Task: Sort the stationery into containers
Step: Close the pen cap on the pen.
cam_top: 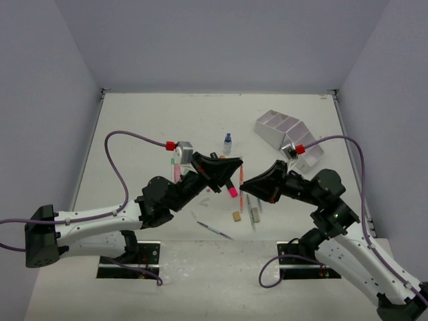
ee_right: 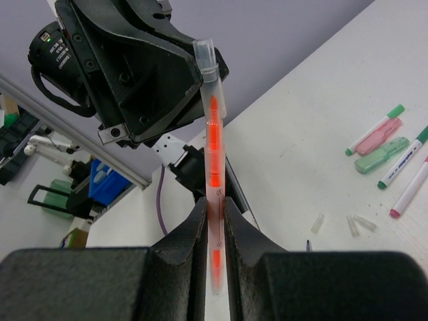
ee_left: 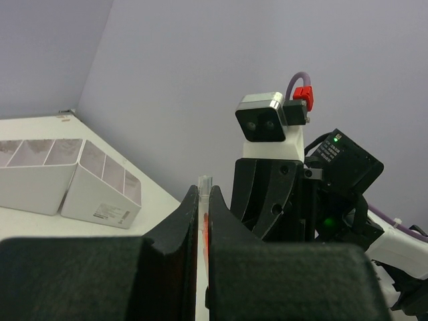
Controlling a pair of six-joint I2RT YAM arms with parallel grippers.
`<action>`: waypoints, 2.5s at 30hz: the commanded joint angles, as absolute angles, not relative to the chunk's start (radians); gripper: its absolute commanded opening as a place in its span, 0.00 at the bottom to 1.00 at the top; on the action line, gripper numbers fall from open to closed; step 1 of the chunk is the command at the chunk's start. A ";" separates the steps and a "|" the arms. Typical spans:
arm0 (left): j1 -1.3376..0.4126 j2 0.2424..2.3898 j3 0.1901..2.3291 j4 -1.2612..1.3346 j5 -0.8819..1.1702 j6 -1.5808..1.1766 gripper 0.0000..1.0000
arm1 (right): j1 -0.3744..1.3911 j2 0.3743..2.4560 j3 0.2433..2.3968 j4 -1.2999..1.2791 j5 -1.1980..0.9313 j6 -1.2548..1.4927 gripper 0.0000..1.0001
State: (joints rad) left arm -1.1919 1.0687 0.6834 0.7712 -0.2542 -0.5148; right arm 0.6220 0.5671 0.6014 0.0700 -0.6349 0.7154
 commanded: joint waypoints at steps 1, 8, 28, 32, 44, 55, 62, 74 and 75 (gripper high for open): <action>-1.192 1.065 0.690 0.815 -0.245 -0.523 0.00 | 0.627 0.560 0.646 0.074 -0.590 0.696 0.00; -1.193 1.066 0.699 0.771 -0.232 -0.600 0.00 | 0.626 0.553 0.655 0.087 -0.541 0.661 0.00; -1.193 1.074 0.681 0.703 -0.204 -0.512 0.31 | 0.627 0.642 0.795 0.012 -0.608 0.540 0.00; -1.193 1.086 0.727 0.646 -0.216 -0.505 0.05 | 0.627 0.646 0.786 0.021 -0.630 0.550 0.00; -1.193 1.057 0.727 0.710 -0.114 -0.489 0.00 | 0.627 0.738 0.752 0.126 -0.747 0.587 0.39; -1.193 1.047 0.766 0.633 -0.158 -0.456 0.42 | 0.644 0.743 0.737 0.146 -0.734 0.576 0.00; -1.193 1.014 0.815 0.528 -0.244 -0.420 0.61 | 0.646 0.744 0.764 0.061 -0.741 0.524 0.00; -1.193 1.051 0.860 0.480 -0.246 -0.416 0.37 | 0.658 0.753 0.782 0.054 -0.747 0.519 0.00; -1.192 1.053 0.857 0.485 -0.242 -0.418 0.34 | 0.660 0.755 0.785 0.049 -0.747 0.516 0.00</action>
